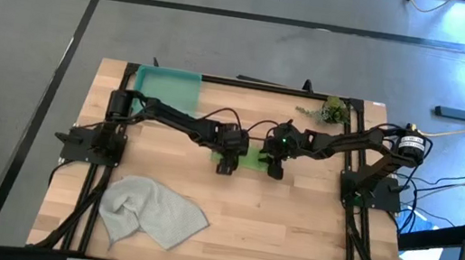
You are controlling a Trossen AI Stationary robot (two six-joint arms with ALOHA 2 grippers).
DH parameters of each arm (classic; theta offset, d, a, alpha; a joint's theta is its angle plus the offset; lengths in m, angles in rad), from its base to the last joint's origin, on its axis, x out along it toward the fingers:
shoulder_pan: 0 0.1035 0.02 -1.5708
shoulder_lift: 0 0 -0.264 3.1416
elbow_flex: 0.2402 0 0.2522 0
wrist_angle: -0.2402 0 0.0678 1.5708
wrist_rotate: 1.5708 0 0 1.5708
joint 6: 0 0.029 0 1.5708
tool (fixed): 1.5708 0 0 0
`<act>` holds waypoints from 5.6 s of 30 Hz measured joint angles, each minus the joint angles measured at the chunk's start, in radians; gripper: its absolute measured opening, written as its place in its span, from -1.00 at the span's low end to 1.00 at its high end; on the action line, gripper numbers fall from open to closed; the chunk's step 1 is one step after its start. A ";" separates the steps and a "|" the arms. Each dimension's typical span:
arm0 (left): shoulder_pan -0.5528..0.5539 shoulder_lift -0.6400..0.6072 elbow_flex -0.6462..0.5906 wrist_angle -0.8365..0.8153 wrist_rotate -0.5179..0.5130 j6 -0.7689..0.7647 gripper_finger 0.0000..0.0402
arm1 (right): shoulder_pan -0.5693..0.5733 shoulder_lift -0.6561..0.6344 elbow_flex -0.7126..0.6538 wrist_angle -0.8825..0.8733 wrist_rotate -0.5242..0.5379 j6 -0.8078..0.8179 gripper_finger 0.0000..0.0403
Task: Roll microfiber towels into tight, uniform cylinder then place into a basket
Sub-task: Put the rolled green towel into the light blue bin
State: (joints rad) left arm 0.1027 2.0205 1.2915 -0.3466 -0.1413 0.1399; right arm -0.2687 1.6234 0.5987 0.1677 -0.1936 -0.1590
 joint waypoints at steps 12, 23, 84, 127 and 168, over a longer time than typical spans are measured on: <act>-0.018 0.000 0.000 -0.004 -0.002 -0.017 -0.64 | 0.000 0.000 0.000 0.001 0.000 0.000 -0.24; -0.018 0.000 0.000 -0.004 -0.001 -0.046 -0.91 | 0.000 0.000 0.000 0.001 0.000 0.000 -0.24; 0.131 -0.425 0.000 -0.338 -0.183 0.024 -0.94 | 0.044 -0.572 0.092 -0.451 -0.010 0.068 0.03; 0.609 -0.809 -0.293 -0.538 -0.260 0.227 -0.94 | 0.085 -0.570 0.091 -0.418 -0.008 0.074 0.03; 0.728 -0.599 -0.558 -0.075 -0.227 0.783 -0.93 | 0.085 -0.570 0.091 -0.340 -0.008 0.102 0.03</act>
State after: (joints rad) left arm 0.8308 1.4220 0.7339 -0.4215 -0.3681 0.9225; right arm -0.1837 1.0538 0.6895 -0.1722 -0.2020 -0.0566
